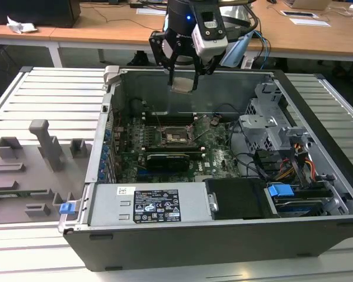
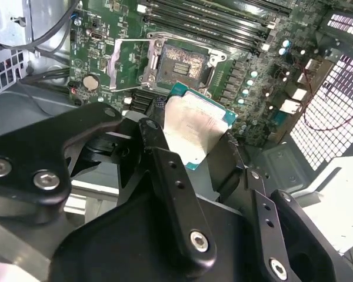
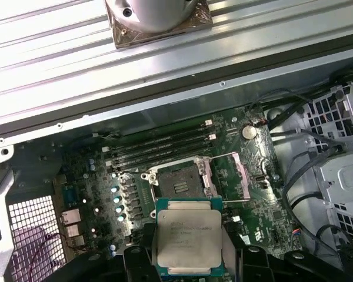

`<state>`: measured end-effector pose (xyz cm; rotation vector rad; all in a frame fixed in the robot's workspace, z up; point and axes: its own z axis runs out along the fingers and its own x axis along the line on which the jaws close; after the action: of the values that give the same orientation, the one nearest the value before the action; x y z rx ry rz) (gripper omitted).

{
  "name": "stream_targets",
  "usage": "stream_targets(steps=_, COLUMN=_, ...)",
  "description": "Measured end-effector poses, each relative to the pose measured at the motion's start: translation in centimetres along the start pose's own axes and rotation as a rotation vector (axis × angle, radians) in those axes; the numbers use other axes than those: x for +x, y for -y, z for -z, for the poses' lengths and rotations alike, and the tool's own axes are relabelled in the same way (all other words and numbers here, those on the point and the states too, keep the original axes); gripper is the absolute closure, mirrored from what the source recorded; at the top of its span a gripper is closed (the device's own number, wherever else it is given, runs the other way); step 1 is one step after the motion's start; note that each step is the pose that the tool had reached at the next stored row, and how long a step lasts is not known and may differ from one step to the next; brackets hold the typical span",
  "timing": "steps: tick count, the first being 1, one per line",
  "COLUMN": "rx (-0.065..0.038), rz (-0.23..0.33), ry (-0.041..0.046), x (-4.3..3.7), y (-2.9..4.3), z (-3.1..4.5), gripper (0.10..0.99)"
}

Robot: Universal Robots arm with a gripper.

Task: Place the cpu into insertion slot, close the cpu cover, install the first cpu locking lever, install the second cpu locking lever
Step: 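Place the cpu into insertion slot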

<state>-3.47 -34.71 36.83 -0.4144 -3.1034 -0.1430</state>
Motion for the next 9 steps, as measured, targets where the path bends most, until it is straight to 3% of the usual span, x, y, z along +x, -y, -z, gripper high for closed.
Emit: stream_targets(steps=9, rx=-0.001, rz=-0.069, ry=0.0062, x=0.00, y=0.00, z=0.00, gripper=0.557)
